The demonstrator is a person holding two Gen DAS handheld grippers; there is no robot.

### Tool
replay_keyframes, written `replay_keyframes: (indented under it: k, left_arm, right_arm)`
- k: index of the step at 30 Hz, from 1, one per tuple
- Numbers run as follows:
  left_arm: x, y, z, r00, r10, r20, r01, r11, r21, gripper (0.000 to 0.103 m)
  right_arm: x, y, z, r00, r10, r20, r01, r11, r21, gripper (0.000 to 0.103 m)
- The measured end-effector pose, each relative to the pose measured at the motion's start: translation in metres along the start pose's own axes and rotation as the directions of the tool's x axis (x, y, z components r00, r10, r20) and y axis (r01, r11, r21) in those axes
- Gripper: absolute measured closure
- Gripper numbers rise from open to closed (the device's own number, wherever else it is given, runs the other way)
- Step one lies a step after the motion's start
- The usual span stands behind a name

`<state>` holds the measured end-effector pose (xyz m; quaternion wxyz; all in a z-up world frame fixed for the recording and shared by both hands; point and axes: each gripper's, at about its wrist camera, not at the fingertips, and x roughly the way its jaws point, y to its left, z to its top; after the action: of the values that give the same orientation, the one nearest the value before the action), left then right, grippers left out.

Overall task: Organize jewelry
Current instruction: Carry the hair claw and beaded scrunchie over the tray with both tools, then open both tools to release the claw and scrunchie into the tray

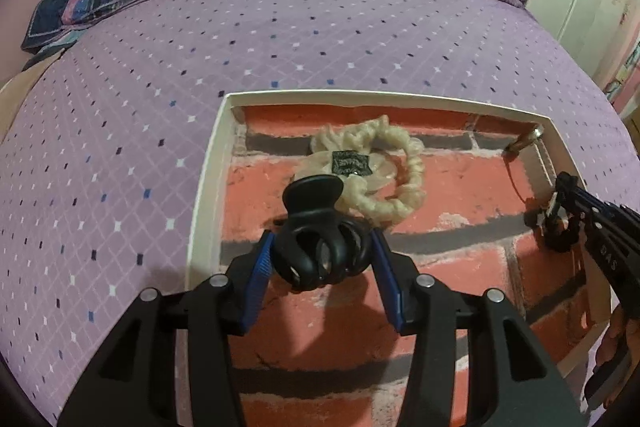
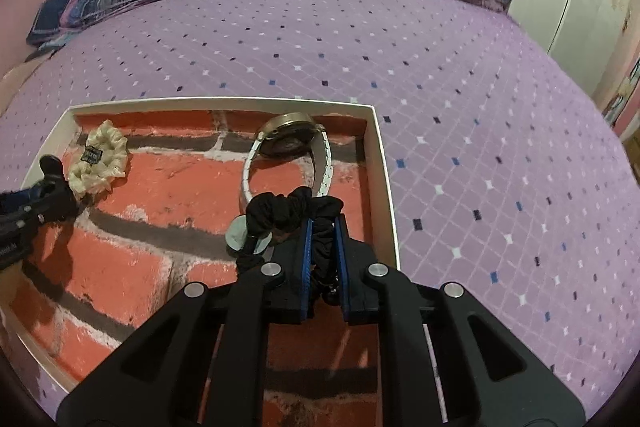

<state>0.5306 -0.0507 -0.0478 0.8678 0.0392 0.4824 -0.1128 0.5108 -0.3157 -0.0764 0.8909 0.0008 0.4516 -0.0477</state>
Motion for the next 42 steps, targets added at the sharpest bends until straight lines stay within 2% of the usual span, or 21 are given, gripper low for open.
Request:
replay_keyframes:
  k: [13,17,18,19,20,24,26,28,29,31,34,36,42]
  left_arm:
    - [0.005,0.001,0.002,1.0,-0.008,-0.002,0.008,1.0,-0.023,0.054]
    - [-0.004,-0.004,0.0,0.999,-0.031,0.013,0.031,0.999,-0.014,0.053]
    - [-0.01,-0.005,-0.001,0.999,-0.042,0.024,0.043,0.999,-0.014,0.045]
    - [-0.016,-0.007,-0.001,0.998,-0.04,0.039,0.041,0.999,-0.013,0.04]
    - [-0.024,-0.008,-0.002,0.997,-0.038,0.064,0.039,0.999,-0.013,0.034]
    - [-0.054,-0.011,-0.004,0.99,-0.084,0.112,0.085,0.996,-0.007,0.033]
    - [-0.078,-0.012,-0.007,0.984,-0.104,0.147,0.104,0.995,0.006,0.033]
    - [-0.103,-0.01,-0.011,0.977,-0.112,0.181,0.113,0.994,0.005,0.025]
    - [-0.115,-0.008,-0.014,0.974,-0.111,0.2,0.113,0.994,-0.001,0.017]
    - [-0.141,-0.003,-0.023,0.963,-0.104,0.248,0.108,0.994,-0.001,0.015]
    - [-0.183,0.003,-0.045,0.951,-0.075,0.3,0.071,0.997,0.023,0.013]
    - [-0.202,0.004,-0.062,0.947,-0.042,0.318,0.033,0.999,0.033,0.008]
    - [-0.253,0.018,-0.136,0.926,-0.02,0.378,0.021,1.0,0.001,0.006]
  right_arm:
    - [0.003,-0.003,-0.006,1.0,0.009,-0.001,-0.009,1.0,0.004,0.089]
    - [0.001,-0.004,-0.005,1.0,0.013,-0.012,-0.013,1.0,-0.006,0.071]
    - [-0.001,-0.004,-0.006,1.0,0.02,-0.016,-0.02,1.0,-0.008,0.07]
    - [-0.006,-0.004,-0.008,0.999,0.031,-0.011,-0.031,0.999,-0.009,0.064]
    - [-0.013,-0.004,-0.009,1.0,0.028,0.003,-0.028,1.0,-0.006,0.047]
    - [-0.041,-0.007,-0.015,0.995,0.071,0.063,-0.071,0.997,-0.001,0.034]
    - [-0.063,-0.009,-0.02,0.991,0.076,0.109,-0.075,0.997,-0.005,0.024]
    - [-0.083,-0.011,-0.024,0.986,0.068,0.151,-0.067,0.998,-0.008,0.019]
    - [-0.098,-0.013,-0.029,0.982,0.064,0.178,-0.063,0.998,-0.009,0.015]
    - [-0.122,-0.017,-0.038,0.972,0.057,0.228,-0.056,0.998,-0.01,0.008]
    - [-0.16,-0.022,-0.061,0.955,0.045,0.294,-0.043,0.999,-0.015,0.005]
    - [-0.186,-0.022,-0.082,0.944,0.042,0.327,-0.037,0.999,-0.021,0.004]
    - [-0.239,-0.023,-0.147,0.929,0.019,0.369,-0.019,1.0,-0.003,0.004]
